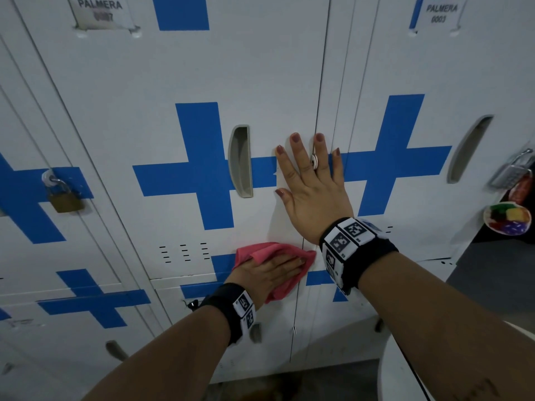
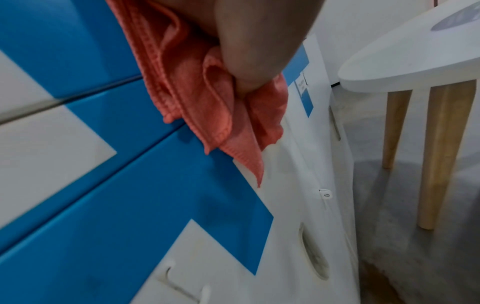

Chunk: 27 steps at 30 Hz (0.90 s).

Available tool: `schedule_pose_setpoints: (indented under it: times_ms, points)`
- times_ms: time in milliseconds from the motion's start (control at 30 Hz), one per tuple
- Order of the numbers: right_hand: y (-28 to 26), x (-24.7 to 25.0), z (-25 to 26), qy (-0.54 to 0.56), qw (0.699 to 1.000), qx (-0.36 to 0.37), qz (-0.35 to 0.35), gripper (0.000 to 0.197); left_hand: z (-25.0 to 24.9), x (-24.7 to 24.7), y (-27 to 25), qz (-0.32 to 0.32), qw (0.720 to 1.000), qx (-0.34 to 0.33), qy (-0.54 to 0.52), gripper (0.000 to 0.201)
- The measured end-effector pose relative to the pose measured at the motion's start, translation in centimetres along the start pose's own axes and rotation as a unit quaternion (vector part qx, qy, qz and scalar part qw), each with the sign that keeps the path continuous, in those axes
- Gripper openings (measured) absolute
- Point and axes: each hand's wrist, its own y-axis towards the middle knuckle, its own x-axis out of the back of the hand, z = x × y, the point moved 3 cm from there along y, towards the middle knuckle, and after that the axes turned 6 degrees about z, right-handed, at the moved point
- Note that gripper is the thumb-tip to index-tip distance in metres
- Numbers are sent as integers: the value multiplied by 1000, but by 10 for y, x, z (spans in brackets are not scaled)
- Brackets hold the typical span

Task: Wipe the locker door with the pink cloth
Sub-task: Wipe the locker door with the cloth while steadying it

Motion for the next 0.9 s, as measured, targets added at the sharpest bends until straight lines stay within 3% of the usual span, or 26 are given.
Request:
schedule_pose_setpoints:
  times_ms: [467, 900]
  points:
    - [-1, 1, -2, -10, 1000, 8, 5, 64, 17, -6, -21, -1, 1000, -20, 18, 98]
    - [-2, 1, -2, -13, 1000, 7, 9, 65, 41, -36, -65, 54, 998, 13, 7, 105]
